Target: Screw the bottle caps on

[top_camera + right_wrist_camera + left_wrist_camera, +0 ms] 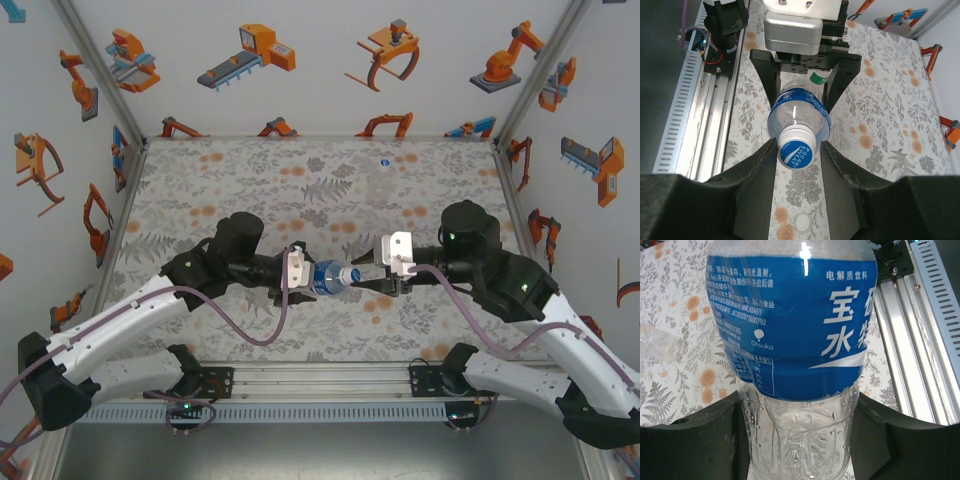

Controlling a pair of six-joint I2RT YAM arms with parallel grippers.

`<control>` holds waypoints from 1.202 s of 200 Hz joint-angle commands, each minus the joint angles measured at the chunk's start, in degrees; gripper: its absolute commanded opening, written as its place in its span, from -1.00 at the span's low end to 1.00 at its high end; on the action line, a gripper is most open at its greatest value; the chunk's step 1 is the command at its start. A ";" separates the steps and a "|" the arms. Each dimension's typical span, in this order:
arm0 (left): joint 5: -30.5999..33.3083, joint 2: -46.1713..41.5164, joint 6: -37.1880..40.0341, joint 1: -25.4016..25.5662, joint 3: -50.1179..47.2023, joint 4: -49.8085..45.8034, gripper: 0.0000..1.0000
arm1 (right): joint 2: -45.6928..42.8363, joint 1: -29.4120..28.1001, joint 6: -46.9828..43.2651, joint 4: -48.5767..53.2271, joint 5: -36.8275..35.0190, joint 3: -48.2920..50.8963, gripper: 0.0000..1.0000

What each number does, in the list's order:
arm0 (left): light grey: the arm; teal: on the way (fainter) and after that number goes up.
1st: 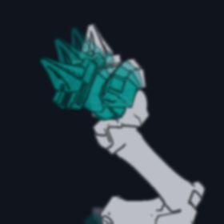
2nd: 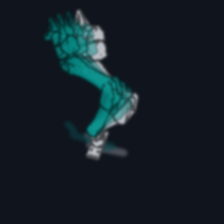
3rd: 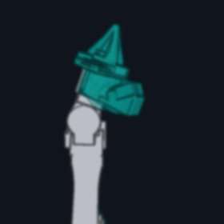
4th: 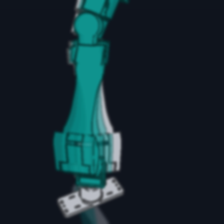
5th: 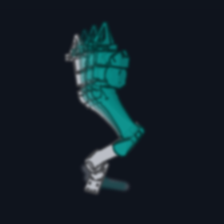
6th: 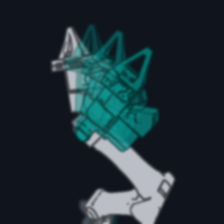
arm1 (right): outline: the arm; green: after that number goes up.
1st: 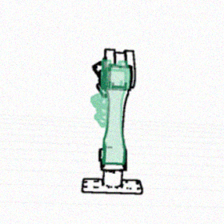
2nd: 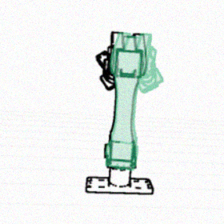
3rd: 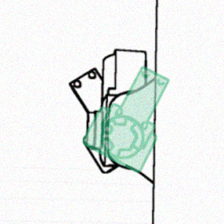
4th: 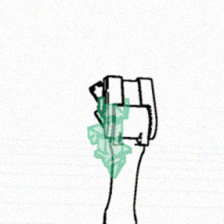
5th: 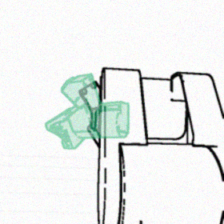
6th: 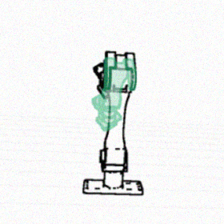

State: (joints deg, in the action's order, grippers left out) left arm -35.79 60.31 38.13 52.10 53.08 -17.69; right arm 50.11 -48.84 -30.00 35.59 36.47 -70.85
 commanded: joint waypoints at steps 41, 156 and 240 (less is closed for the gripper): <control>-1.69 -0.11 1.16 0.20 1.17 -0.32 -1.00 | -0.81 -0.07 1.39 -2.22 0.87 1.78 -0.21; 4.30 1.95 0.02 0.20 1.17 4.74 -1.00 | -2.49 -0.11 40.35 -12.42 -17.36 8.10 -1.00; 8.27 6.14 1.32 0.20 1.91 9.14 -1.00 | -1.22 -0.12 101.32 -6.13 -40.06 11.00 -1.00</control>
State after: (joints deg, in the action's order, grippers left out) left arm -24.75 66.17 38.00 51.66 53.12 -13.96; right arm 48.03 -48.84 56.23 27.99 2.22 -59.61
